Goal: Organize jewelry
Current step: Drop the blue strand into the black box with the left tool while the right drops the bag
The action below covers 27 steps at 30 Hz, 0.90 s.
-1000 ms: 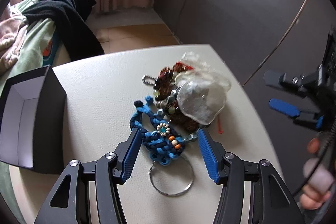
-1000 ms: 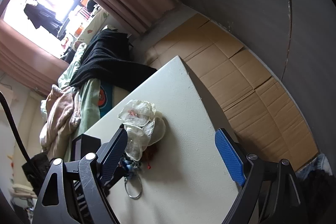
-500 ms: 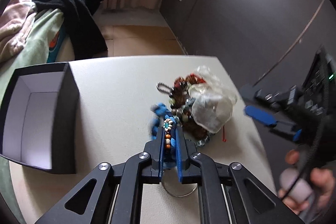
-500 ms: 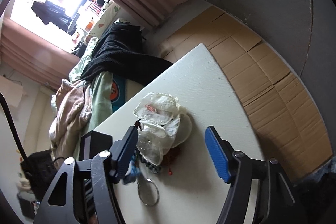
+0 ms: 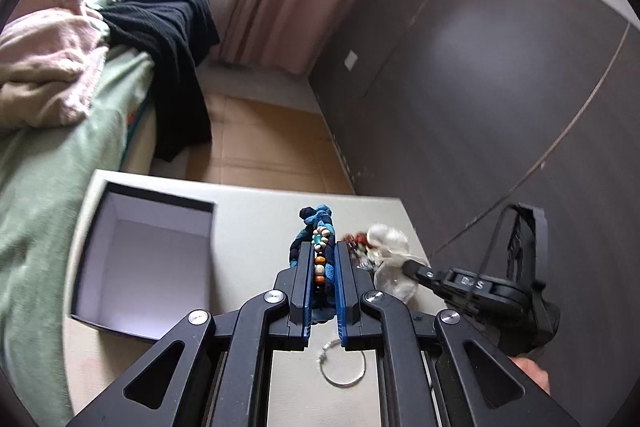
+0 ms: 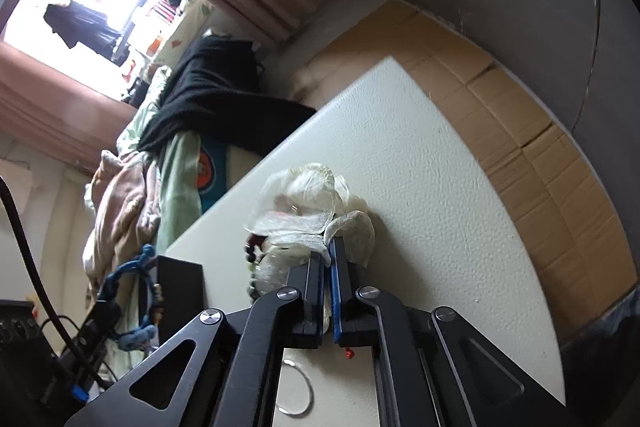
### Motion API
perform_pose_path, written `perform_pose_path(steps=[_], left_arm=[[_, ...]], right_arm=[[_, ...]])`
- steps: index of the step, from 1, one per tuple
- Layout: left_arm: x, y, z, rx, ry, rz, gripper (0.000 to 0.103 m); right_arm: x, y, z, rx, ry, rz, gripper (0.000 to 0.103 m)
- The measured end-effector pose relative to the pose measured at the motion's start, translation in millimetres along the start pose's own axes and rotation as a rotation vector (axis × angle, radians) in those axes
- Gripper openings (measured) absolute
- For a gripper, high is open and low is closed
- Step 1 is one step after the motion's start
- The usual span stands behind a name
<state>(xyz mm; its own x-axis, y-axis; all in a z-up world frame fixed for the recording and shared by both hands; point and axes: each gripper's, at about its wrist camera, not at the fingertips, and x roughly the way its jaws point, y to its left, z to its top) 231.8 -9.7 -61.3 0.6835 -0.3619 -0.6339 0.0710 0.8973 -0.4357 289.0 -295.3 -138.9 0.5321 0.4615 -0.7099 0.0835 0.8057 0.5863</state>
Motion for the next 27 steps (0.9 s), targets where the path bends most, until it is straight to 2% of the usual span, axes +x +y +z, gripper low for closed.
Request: perform_pose_path(steps=[5, 11, 18, 19, 21, 23, 25, 27], left_arm=[[-22.4, 25.1, 9.9, -0.04, -0.052, 0.03, 0.009], [-29.3, 56.1, 11.6, -0.1, -0.055, 0.061, 0.009], [-32.3, 80.4, 14.0, -0.148, -0.056, 0.073, 0.01], [-29.9, 84.4, 14.1, -0.161, -0.043, 0.071, 0.012], [-25.5, 92.8, 14.0, -0.21, -0.011, 0.056, 0.027], [-27.2, 102.3, 14.8, -0.254, -0.024, 0.054, 0.077], [-38.8, 107.4, 15.3, -0.271, -0.082, 0.071, 0.091], [-49.7, 110.1, 17.6, -0.277, -0.125, 0.089, 0.091]], right_arm=[[-19.3, 13.2, -0.3, 0.014, -0.063, 0.066, 0.004], [-40.1, 43.5, -7.1, -0.007, -0.121, 0.156, 0.004], [-38.8, 83.8, -17.2, -0.055, -0.117, 0.254, 0.004], [-37.1, 88.5, -18.8, -0.062, -0.115, 0.26, 0.004], [-34.2, 98.8, -22.9, -0.078, -0.108, 0.279, 0.004], [-30.8, 107.8, -26.6, -0.092, -0.099, 0.299, 0.004], [-26.9, 117.6, -30.5, -0.105, -0.087, 0.328, 0.004], [-23.1, 125.3, -34.0, -0.111, -0.073, 0.362, 0.004]])
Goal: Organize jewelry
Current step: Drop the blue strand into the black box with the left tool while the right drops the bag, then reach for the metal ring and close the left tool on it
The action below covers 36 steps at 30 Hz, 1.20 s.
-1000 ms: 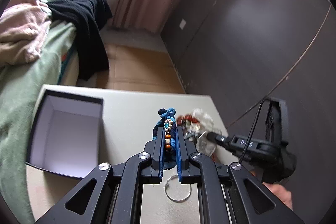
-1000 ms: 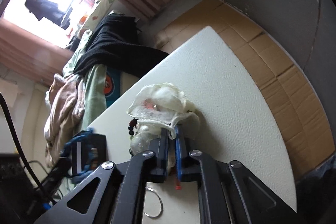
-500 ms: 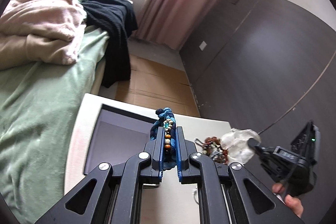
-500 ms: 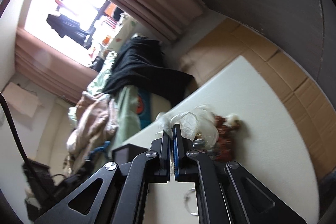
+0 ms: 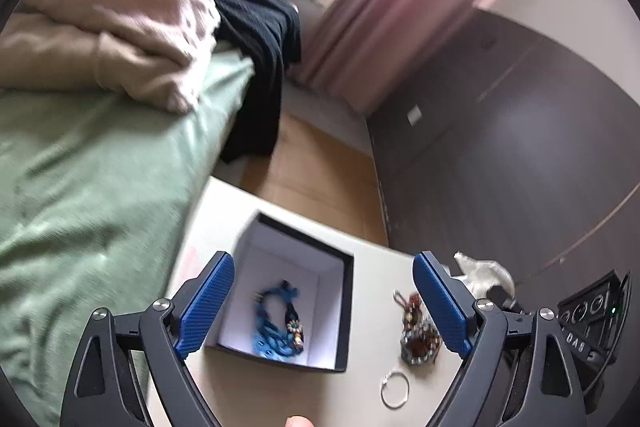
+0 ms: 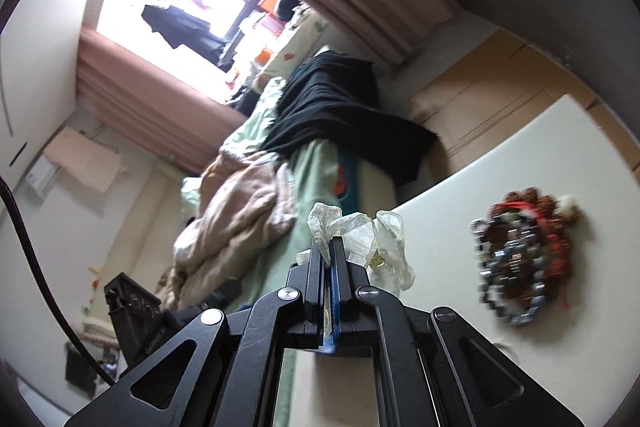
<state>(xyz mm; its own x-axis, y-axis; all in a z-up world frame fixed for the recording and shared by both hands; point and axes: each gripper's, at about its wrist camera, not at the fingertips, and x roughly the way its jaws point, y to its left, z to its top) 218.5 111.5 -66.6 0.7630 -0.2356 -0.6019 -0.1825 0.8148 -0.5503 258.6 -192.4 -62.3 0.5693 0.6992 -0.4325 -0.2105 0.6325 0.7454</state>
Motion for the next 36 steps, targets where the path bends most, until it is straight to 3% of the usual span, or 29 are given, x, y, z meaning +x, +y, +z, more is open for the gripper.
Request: perform_pose_path(steps=[9, 10, 13, 14, 24, 32, 36], left_arm=[[-14.7, 17.2, 8.4, -0.036, -0.069, 0.068, 0.091], [-14.9, 18.1, 8.4, -0.039, -0.071, 0.073, 0.091], [-17.4, 15.5, 6.5, -0.037, -0.077, 0.076, 0.091], [-17.7, 13.7, 5.7, -0.032, -0.077, 0.075, 0.091], [-1.7, -26.9, -15.3, 0.087, -0.023, 0.047, 0.089], [16.3, -64.3, -43.7, 0.22, 0.066, 0.038, 0.071], [27.2, -79.8, -59.9, 0.284, 0.134, 0.026, 0.061]], right_arm=[[53.7, 28.7, -15.1, 0.0, 0.142, 0.191, 0.004], [62.0, 32.0, -17.6, -0.007, 0.165, 0.193, 0.01], [81.4, 25.6, -23.6, 0.022, 0.224, 0.147, 0.079], [78.7, 20.2, -23.3, 0.029, 0.21, 0.126, 0.084], [6.7, -13.8, -1.3, 0.027, 0.088, -0.109, 0.084], [-36.1, -57.2, 8.3, 0.088, 0.072, -0.263, 0.084], [-50.9, -76.4, 9.3, 0.126, 0.076, -0.3, 0.084]])
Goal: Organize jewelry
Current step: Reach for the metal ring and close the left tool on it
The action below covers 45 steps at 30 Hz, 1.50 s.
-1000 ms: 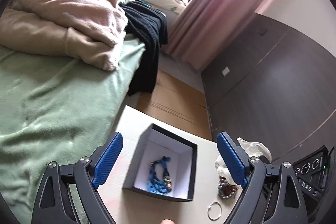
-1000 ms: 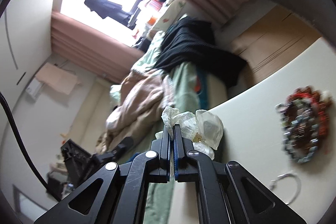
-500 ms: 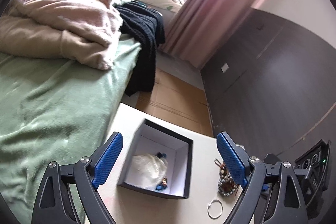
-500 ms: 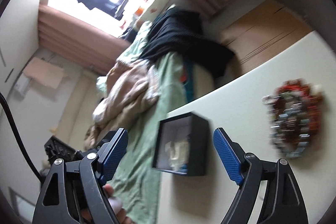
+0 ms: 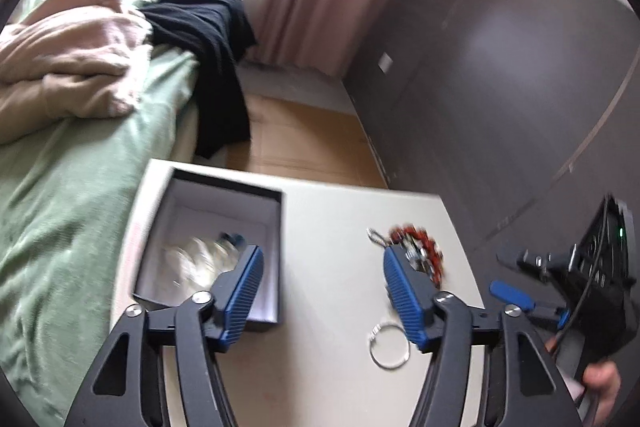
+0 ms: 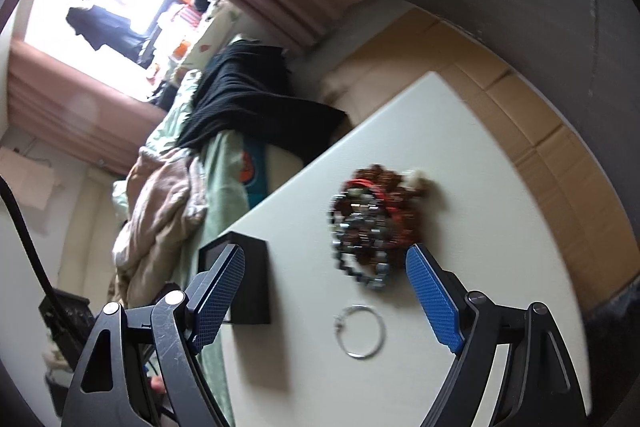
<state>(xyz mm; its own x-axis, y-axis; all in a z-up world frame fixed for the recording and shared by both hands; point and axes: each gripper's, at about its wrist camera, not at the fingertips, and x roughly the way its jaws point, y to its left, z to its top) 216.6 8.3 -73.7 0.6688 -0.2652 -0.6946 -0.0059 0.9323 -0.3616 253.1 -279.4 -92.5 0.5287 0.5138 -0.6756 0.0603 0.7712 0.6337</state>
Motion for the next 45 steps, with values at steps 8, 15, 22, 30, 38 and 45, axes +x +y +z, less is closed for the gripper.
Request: perform_pose_path(steps=[8, 15, 22, 30, 38, 45], left_arm=[[21.8, -29.4, -23.9, 0.124, 0.098, 0.004, 0.054], [46.8, -52.0, -43.0, 0.206, 0.183, -0.001, 0.047], [78.0, -63.0, -63.9, 0.253, 0.275, 0.011, 0.035], [95.2, -72.6, -74.4, 0.31, 0.293, 0.067, 0.016], [80.6, -67.6, -64.9, 0.284, 0.24, 0.064, 0.002], [61.1, -55.8, -42.3, 0.201, 0.178, 0.028, 0.002]], right_arm=[[-15.2, -23.5, 2.0, 0.01, -0.007, -0.03, 0.084], [-19.7, -31.8, 3.0, 0.01, -0.006, -0.037, 0.084], [-14.7, -41.0, 3.6, 0.007, 0.018, -0.045, 0.084], [-11.2, -44.2, 1.6, 0.004, 0.048, -0.029, 0.084], [10.4, -40.0, -2.8, 0.004, 0.099, -0.004, 0.062], [30.5, -33.4, -4.0, -0.009, 0.123, 0.007, 0.036]])
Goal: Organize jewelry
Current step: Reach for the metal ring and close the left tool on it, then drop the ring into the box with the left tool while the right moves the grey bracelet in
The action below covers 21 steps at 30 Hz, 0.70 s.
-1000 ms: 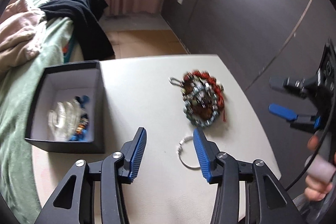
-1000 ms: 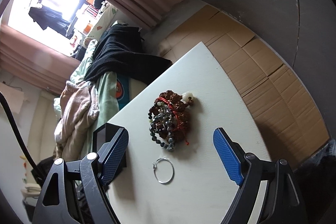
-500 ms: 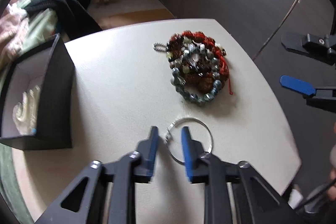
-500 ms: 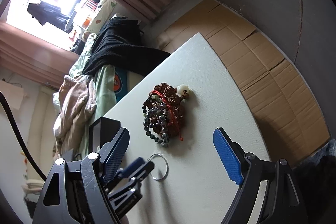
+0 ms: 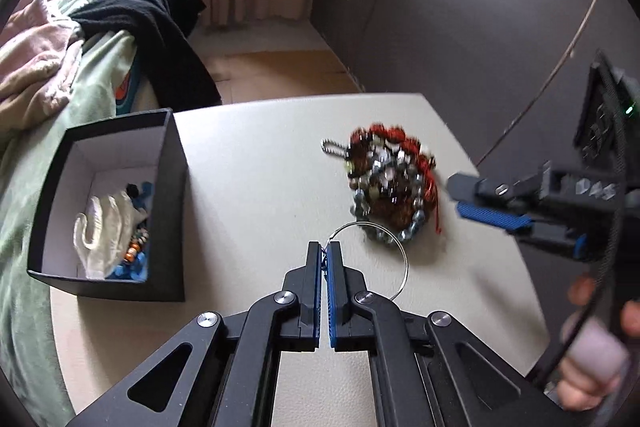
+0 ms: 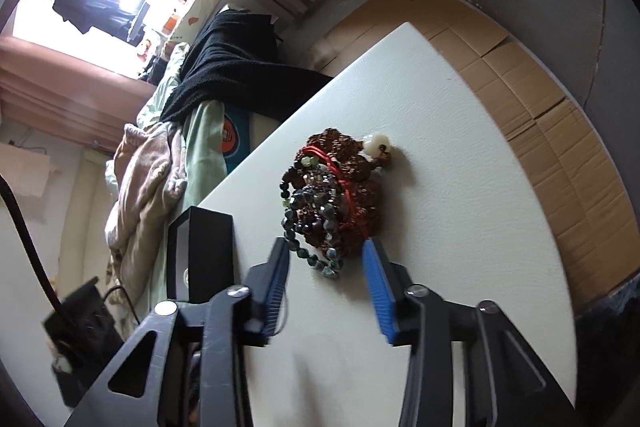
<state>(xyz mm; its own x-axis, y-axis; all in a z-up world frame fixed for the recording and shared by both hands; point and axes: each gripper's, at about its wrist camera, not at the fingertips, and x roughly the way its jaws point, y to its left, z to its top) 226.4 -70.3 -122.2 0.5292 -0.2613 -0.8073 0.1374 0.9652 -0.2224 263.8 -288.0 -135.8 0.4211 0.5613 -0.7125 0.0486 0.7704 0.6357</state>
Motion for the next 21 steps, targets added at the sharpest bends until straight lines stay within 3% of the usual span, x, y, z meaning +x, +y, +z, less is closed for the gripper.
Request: perform_pose_path(steps=[7, 15, 18, 20, 21], left_arm=[[-9.9, 18.0, 8.1, -0.051, -0.036, -0.006, 0.002], [-22.9, 30.7, 14.6, -0.088, -0.078, -0.015, 0.002], [-27.9, 35.7, 16.8, -0.1, -0.094, -0.016, 0.002], [-32.0, 40.2, 18.1, -0.11, -0.103, -0.017, 0.002], [-34.2, 42.5, 18.6, -0.12, -0.108, -0.019, 0.002]], right_arm=[[14.1, 10.2, 8.2, -0.035, -0.005, 0.0, 0.035], [30.3, 13.8, 12.9, -0.069, -0.001, -0.065, 0.034], [34.4, 16.4, 14.0, -0.075, 0.005, -0.097, 0.025], [36.5, 16.3, 14.1, -0.068, 0.011, -0.121, 0.011], [35.8, 15.2, 13.7, -0.063, 0.013, -0.115, 0.011]])
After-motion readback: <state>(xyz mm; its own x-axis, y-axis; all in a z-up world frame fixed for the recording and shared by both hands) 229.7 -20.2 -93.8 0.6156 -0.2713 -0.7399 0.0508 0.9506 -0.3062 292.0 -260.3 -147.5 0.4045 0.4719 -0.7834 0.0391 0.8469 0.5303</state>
